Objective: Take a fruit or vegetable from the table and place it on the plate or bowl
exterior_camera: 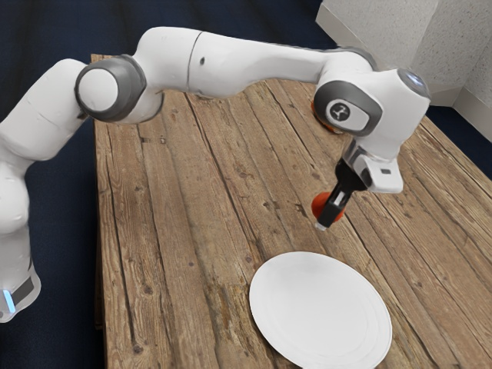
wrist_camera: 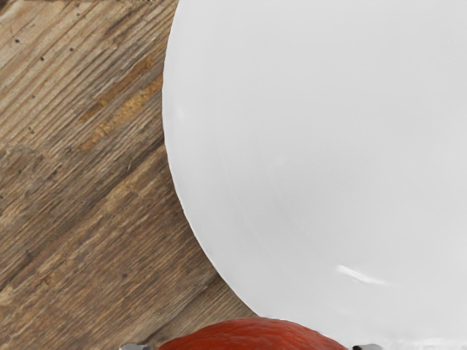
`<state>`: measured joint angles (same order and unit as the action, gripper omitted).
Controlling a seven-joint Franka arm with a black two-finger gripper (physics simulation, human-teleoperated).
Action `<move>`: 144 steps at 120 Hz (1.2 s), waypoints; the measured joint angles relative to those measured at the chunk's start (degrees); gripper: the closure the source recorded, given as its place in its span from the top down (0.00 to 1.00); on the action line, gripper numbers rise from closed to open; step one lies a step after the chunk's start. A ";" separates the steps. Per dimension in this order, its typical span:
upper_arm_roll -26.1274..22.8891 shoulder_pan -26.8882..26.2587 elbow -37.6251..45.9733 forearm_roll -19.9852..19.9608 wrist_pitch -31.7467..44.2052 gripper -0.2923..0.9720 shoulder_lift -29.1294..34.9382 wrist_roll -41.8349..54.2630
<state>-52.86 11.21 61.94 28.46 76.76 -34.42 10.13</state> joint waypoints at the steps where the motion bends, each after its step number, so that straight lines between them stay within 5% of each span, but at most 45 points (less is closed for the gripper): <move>1: -0.42 -0.08 0.47 -0.21 -0.17 0.41 0.22 -0.36; 18: -6.07 -1.21 5.32 -2.29 -1.87 0.41 0.70 -6.57; 56: -8.68 -1.41 3.71 -1.34 -2.41 0.41 -6.63 -16.40; 82: -8.34 -2.11 3.65 -1.27 -2.06 0.68 -6.84 -20.75; 118: -8.13 -2.25 3.68 -1.27 -1.41 0.76 -6.34 -24.69; 132: -2.51 -2.68 4.43 -2.38 -1.33 0.76 3.69 -25.09; 144: 14.18 -2.43 11.83 -7.94 -1.27 0.77 22.34 -23.47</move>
<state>-38.68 8.78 73.77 20.52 75.49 -12.08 -13.34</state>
